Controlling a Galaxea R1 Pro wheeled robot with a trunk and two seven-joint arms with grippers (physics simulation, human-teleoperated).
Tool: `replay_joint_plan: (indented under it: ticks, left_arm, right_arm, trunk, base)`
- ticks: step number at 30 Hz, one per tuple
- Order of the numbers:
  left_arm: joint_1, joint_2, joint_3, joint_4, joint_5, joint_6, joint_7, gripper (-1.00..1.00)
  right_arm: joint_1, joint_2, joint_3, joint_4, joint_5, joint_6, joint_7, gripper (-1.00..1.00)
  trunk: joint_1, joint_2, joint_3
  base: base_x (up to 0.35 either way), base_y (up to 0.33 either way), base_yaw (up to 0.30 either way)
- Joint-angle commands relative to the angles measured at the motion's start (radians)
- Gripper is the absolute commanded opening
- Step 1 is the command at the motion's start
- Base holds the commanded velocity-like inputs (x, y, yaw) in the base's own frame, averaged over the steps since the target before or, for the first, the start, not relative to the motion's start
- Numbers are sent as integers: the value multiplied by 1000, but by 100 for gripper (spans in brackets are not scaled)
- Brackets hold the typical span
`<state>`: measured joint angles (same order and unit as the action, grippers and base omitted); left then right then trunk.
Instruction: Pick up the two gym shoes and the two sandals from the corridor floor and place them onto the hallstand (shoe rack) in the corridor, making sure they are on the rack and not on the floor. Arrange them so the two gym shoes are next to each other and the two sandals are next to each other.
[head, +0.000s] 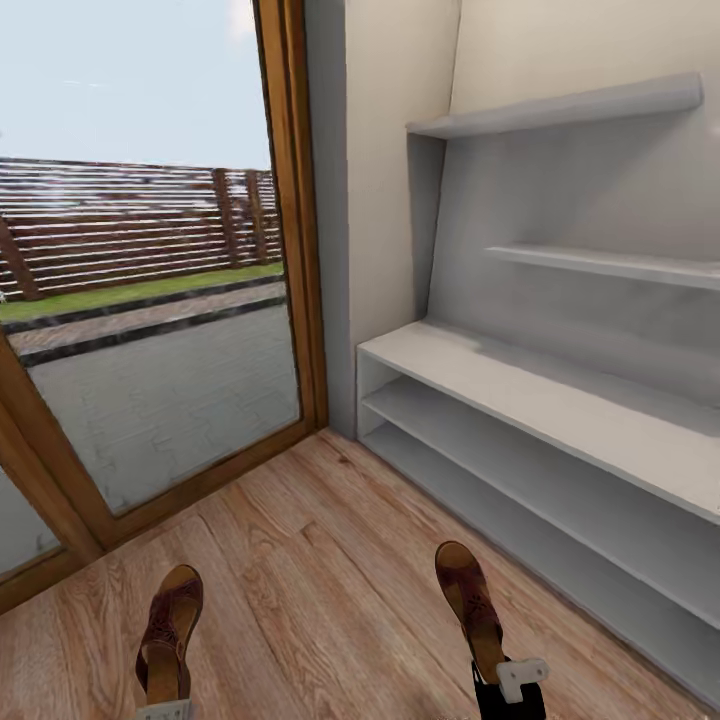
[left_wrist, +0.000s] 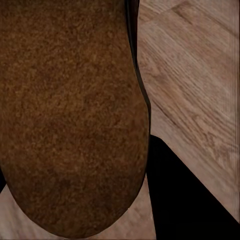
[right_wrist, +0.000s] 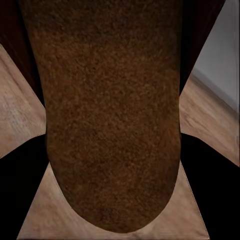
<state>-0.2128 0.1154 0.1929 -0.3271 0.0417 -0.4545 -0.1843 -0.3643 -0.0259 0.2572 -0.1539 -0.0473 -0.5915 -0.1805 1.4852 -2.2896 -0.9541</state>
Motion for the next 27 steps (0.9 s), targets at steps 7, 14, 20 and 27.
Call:
replay_joint_plan:
  ticks: [7, 14, 20, 27]
  left_arm:
    - [0, 0, 7, 0, 2, -1, -9, -100]
    - [0, 0, 7, 0, 1, 0, -9, -100]
    - [0, 0, 7, 0, 2, -1, -8, -100]
    - [0, 0, 7, 0, 3, 0, -7, -100]
  right_arm:
    - [-1, 0, 8, 1, -5, -2, -4, -100]
    - [-1, 0, 8, 1, -5, -2, -4, -100]
    - [-1, 0, 8, 1, -5, -2, -4, -100]
    - [-1, 0, 8, 1, -5, -2, -4, -100]
  trunk:
    - [0, 0, -1]
    - [0, 0, -1]
    - [0, 0, -1]
    - [0, 0, -1]
  base:
    - [0, 0, -267]
    - [0, 0, -267]
    - [0, 44, -267]
    - [0, 268, -267]
